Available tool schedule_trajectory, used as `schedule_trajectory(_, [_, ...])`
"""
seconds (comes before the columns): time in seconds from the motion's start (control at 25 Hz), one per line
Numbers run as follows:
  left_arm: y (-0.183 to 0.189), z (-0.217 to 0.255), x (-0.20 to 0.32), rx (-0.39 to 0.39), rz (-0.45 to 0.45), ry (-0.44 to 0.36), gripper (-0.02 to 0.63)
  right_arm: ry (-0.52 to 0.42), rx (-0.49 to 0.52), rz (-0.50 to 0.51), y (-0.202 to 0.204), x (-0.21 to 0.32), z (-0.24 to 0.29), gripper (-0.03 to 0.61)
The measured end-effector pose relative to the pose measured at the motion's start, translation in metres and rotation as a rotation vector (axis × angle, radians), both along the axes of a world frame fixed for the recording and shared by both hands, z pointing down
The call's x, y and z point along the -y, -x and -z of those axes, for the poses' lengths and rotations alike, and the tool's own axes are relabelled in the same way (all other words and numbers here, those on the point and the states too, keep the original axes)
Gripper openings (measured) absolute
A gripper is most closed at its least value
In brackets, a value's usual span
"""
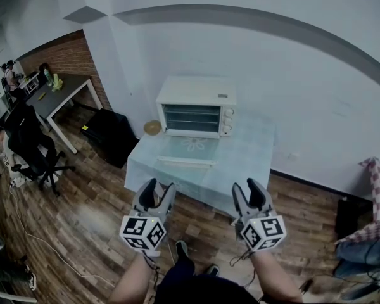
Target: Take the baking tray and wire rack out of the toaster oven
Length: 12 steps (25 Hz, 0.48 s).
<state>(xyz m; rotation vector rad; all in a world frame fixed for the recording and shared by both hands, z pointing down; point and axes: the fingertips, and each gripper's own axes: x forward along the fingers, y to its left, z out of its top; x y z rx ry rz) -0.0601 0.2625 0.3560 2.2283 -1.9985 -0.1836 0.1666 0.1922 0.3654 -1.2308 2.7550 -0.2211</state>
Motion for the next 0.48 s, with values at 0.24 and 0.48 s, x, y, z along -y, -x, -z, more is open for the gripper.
schedule_trajectory(0.24, [0.027,-0.004,0.048,-0.011,-0.055,0.014,0.242,0.014,-0.01,-0.05,0.021,0.042,-0.001,0.176])
schedule_trajectory(0.48, [0.078,-0.012,0.097,-0.047,-0.084,0.021,0.241,0.042,-0.029,-0.084,0.064,0.08,-0.008,0.163])
